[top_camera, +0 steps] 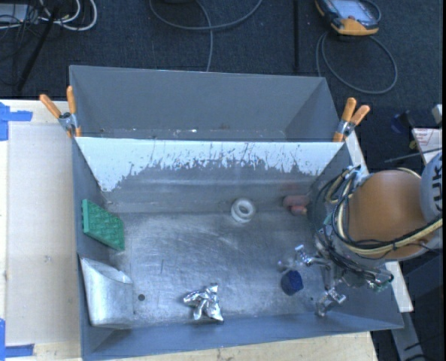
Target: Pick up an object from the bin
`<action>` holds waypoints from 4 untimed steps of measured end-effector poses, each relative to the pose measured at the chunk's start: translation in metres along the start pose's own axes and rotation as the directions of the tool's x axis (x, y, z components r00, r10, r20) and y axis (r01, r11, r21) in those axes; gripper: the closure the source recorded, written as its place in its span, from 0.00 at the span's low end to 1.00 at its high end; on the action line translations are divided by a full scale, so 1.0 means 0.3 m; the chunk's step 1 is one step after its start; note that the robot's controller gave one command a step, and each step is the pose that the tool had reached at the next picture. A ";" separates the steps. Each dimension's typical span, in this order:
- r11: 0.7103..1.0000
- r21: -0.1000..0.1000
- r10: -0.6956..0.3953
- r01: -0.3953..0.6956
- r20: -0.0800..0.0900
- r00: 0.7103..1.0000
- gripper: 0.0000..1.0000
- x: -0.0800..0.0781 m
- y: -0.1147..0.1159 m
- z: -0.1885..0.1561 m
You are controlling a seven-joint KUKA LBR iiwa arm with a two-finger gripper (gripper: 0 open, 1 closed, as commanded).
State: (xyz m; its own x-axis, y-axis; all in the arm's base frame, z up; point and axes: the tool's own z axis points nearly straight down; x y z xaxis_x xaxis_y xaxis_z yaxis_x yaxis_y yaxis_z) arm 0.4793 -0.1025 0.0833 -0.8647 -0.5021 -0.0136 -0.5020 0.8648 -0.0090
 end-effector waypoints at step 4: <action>0.995 0.007 -0.104 0.104 0.010 0.994 0.00 -0.047 0.077 0.029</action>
Offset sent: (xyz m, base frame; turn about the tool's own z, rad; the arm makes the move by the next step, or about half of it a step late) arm 0.0000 0.0000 0.0000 0.0000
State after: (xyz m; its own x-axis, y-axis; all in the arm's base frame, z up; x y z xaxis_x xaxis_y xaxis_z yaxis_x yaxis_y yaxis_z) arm 0.4800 -0.0753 0.0745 -0.8073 -0.5897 -0.0226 -0.5894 0.8077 -0.0174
